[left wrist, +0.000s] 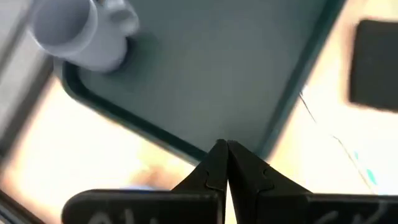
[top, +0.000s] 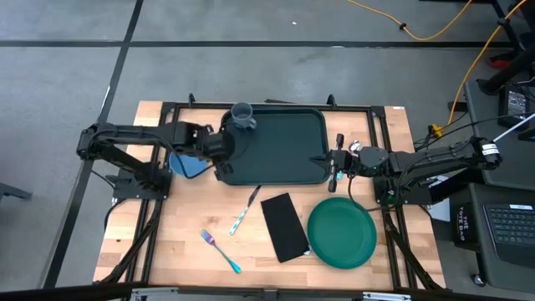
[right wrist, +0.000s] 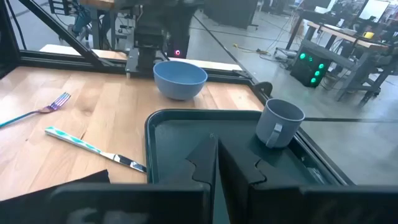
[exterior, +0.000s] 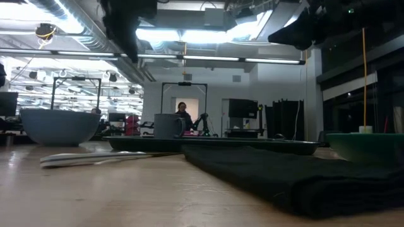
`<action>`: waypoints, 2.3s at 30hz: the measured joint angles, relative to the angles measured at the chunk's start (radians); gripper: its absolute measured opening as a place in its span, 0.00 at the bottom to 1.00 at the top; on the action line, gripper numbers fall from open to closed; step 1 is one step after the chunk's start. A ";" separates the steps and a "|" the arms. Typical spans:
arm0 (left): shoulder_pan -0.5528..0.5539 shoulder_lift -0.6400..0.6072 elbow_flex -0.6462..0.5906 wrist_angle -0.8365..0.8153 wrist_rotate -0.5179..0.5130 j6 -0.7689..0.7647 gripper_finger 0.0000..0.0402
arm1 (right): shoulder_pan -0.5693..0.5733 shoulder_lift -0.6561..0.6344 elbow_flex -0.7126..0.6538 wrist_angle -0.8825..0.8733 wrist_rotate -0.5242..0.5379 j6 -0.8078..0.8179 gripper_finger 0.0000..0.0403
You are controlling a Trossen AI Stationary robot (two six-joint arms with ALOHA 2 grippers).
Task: Set up tray
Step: Put the plate on the tray to the bottom of the mug
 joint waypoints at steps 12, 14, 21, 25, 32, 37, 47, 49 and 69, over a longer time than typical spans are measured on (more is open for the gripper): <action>-0.045 0.023 0.000 -0.345 0.081 -0.308 0.01 | 0.000 0.000 0.000 0.020 0.005 -0.059 0.06; -0.042 0.022 0.000 -0.346 0.078 -0.308 0.01 | 0.000 0.000 0.000 0.037 0.005 -0.085 0.06; -0.036 0.022 0.000 -0.328 0.108 -0.311 0.02 | 0.000 0.000 0.000 0.048 0.007 -0.128 0.06; -0.034 0.022 0.000 -0.328 0.116 -0.357 0.07 | 0.000 0.000 0.000 0.048 0.007 -0.131 0.06; -0.023 0.022 -0.042 -0.324 0.133 -0.365 0.21 | 0.000 0.000 0.000 0.047 0.007 -0.132 0.06; 0.002 0.022 -0.105 -0.320 0.105 -0.363 0.30 | 0.000 0.000 0.000 0.047 0.007 -0.132 0.06; 0.058 0.023 -0.217 -0.158 0.109 -0.248 0.33 | 0.000 0.000 0.000 0.047 0.008 -0.132 0.06; 0.065 0.023 -0.232 -0.122 0.109 -0.233 0.33 | 0.000 0.000 0.000 0.046 0.008 -0.132 0.06; 0.116 0.023 -0.404 0.002 0.170 -0.230 0.32 | 0.000 0.000 0.000 0.046 0.008 -0.131 0.06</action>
